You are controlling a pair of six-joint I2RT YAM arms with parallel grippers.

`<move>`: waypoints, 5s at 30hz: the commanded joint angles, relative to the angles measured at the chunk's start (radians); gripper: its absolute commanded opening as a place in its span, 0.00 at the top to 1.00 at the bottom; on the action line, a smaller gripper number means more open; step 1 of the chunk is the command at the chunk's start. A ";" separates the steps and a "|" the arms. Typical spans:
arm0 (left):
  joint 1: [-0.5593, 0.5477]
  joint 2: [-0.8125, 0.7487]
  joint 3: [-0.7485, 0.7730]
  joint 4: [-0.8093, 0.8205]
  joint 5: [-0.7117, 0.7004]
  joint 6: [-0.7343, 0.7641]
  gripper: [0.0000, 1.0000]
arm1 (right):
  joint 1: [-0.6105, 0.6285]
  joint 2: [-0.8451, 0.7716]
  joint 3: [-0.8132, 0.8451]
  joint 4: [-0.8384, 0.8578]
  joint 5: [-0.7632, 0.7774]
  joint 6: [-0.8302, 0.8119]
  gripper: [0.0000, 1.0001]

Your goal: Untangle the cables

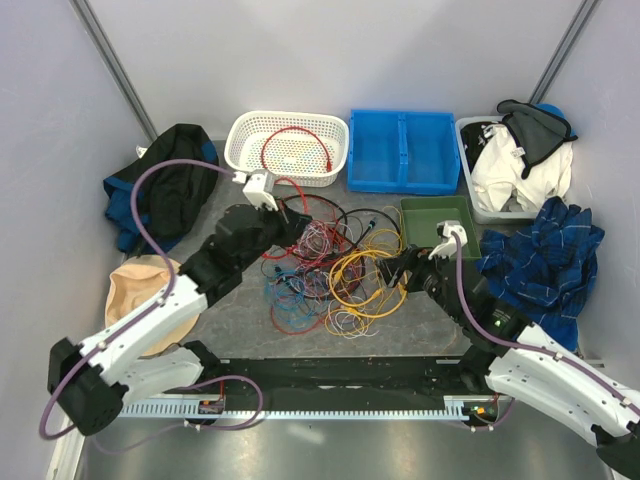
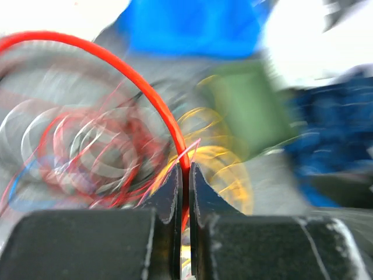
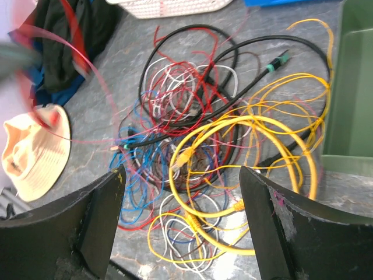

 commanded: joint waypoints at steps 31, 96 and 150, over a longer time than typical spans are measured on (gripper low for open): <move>-0.158 -0.102 -0.065 0.002 0.403 0.321 0.81 | -0.005 0.450 0.363 0.218 -0.324 0.106 0.81; 0.332 1.071 1.162 0.050 0.035 0.066 0.85 | -0.005 0.111 0.156 0.048 0.172 -0.031 0.02; -0.074 0.371 0.018 0.146 -0.124 0.094 0.98 | -0.005 -0.029 0.076 -0.097 0.157 0.040 0.03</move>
